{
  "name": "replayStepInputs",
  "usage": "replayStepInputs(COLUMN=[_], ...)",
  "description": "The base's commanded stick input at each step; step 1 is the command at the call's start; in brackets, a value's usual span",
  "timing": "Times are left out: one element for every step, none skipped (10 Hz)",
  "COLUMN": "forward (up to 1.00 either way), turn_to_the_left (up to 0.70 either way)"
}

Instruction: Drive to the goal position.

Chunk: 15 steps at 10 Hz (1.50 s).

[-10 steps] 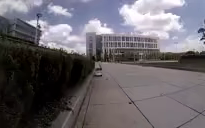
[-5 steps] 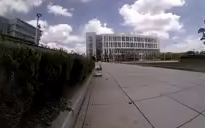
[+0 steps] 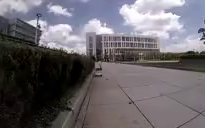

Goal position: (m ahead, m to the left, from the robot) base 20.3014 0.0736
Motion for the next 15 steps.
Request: replayStepInputs(forward=[0.04,0.04,0.04,0.04,0.04,0.04,0.04,0.04,0.04,0.04,0.04,0.04,0.04,0.04,0.04], turn_to_the_left=[0.00,0.00,0.00,0.00,0.00,0.00,0.00,0.00,0.00,0.00,0.00,0.00,0.00,0.00,0.00])
